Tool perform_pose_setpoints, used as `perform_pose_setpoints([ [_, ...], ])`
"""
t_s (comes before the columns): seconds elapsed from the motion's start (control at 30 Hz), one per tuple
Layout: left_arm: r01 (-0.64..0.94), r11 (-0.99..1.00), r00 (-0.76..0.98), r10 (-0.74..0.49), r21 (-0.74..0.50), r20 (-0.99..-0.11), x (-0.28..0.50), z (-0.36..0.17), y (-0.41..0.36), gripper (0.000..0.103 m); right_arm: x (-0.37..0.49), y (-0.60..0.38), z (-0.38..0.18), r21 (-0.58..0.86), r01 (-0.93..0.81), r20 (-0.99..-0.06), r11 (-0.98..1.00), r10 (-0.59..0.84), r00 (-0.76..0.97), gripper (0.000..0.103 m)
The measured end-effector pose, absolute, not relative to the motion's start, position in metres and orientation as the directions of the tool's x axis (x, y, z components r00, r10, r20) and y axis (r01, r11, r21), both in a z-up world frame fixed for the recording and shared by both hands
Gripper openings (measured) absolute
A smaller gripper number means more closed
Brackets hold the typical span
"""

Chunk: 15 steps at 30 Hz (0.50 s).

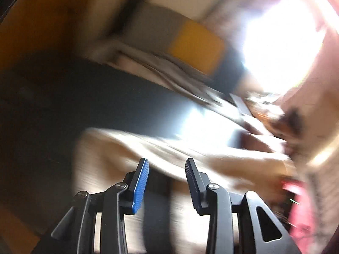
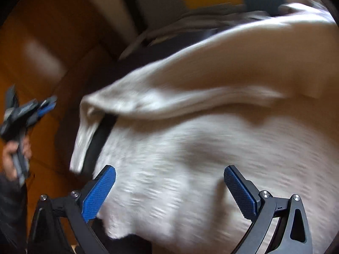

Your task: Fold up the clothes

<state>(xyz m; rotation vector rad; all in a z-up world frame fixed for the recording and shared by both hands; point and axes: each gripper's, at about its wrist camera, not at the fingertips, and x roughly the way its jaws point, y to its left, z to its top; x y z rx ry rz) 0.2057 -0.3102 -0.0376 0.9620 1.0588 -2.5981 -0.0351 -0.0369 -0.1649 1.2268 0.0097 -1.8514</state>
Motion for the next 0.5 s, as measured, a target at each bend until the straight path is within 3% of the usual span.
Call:
perform_pose_setpoints([
  [0.07,0.298,-0.704,-0.762,0.230,-0.644,-0.605,0.173,-0.061,-0.281,0.036,-0.023,0.003,-0.159,0.452,0.609,-0.726,-0.652,-0.666,-0.175,0.103],
  [0.17,0.270,-0.666,-0.721,0.339,-0.696,-0.604,0.130,-0.096,-0.247,0.036,-0.054,0.024,-0.160,0.499,0.503,-0.709,-0.705,-0.666,-0.230,0.103],
  [0.33,0.320,-0.622,-0.680,0.375,-0.715,-0.631,0.092,-0.137,-0.215,0.037,-0.073,0.051,-0.147,0.414,0.431,-0.721,-0.802,-0.577,-0.383,0.103],
  [0.5,0.364,-0.575,-0.702,0.348,-0.732,-0.622,0.094,-0.150,-0.212,0.041,-0.094,0.057,-0.129,0.318,0.447,-0.673,-0.836,-0.531,-0.514,0.103],
])
